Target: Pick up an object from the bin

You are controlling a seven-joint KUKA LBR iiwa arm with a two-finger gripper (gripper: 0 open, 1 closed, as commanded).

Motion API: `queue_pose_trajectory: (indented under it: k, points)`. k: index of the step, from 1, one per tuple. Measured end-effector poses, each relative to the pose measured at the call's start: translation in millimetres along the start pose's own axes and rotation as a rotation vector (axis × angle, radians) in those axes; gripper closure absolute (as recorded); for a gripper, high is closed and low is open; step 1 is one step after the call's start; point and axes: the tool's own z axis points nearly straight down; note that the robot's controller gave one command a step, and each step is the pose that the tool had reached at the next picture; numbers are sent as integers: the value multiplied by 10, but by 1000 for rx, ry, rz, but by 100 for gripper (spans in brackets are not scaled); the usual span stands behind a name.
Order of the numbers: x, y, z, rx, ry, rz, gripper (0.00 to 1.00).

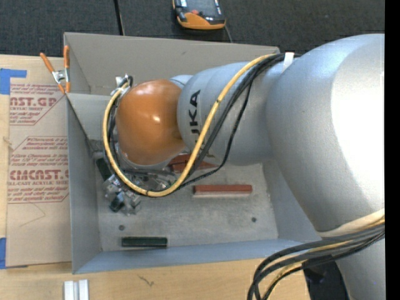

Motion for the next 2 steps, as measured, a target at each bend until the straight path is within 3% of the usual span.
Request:
queue_pose_trajectory:
  k: [2]
  points:
    - [3,6,-248,-1,2,0,100]
